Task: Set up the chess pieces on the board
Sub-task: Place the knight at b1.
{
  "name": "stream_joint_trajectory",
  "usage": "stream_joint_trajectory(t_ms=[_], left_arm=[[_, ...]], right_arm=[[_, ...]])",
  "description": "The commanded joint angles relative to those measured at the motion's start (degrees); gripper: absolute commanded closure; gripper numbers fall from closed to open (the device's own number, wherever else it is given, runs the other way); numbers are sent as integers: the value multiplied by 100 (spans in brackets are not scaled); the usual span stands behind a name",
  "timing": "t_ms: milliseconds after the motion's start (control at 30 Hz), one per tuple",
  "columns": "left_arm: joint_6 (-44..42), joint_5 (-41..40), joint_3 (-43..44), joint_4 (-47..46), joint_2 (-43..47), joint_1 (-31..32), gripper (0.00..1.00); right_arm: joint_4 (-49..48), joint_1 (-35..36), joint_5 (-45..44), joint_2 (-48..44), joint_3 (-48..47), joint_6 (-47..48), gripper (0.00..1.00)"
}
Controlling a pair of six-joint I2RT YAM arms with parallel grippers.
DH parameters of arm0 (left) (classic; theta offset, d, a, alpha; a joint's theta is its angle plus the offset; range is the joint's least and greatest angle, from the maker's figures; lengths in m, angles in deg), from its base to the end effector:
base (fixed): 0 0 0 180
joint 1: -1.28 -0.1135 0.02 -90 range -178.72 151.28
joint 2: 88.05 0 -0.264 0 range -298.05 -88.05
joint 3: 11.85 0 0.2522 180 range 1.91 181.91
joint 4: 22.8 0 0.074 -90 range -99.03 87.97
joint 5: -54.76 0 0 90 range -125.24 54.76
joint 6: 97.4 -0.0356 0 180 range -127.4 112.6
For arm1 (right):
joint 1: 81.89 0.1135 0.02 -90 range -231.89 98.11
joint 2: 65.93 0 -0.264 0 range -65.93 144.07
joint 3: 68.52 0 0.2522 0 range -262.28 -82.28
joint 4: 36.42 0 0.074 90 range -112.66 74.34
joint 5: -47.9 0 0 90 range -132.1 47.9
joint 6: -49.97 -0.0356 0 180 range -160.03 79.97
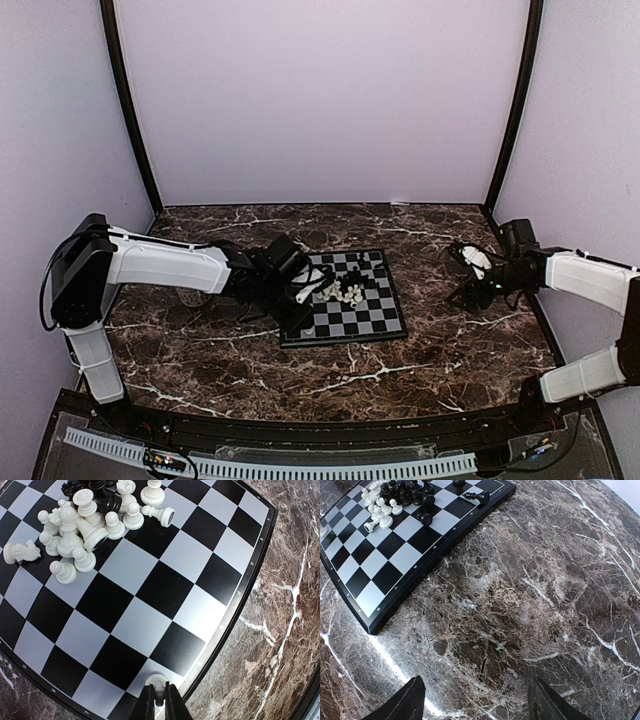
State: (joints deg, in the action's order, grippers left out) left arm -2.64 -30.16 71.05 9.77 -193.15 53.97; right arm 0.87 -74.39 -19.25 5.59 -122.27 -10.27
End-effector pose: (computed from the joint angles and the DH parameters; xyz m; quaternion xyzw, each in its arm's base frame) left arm 0.2311 -0.3085 0.1837 0.3990 0.8646 -0.1823 0.2448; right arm 0.2338 0.0447 0.1994 -0.3550 0.8670 0.1286 0.3252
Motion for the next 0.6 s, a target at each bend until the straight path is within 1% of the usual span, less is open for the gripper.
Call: stream_joint_trajectory(t_ms=[0, 167, 467, 500, 567], left_arm=[[-22, 41, 40, 68, 55, 52, 87], [-56, 94, 51, 127, 79, 64, 84], [-75, 93, 46, 148, 43, 59, 85], [-69, 87, 51, 158, 42, 58, 85], [-75, 85, 69, 194, 72, 58, 80]], right_arm=[[-147, 40, -25, 47, 35, 39, 28], [-138, 49, -35, 70, 33, 39, 28], [-138, 58, -44, 83, 26, 39, 28], [-138, 61, -44, 73, 26, 39, 28], [-129, 62, -21, 80, 19, 39, 28]])
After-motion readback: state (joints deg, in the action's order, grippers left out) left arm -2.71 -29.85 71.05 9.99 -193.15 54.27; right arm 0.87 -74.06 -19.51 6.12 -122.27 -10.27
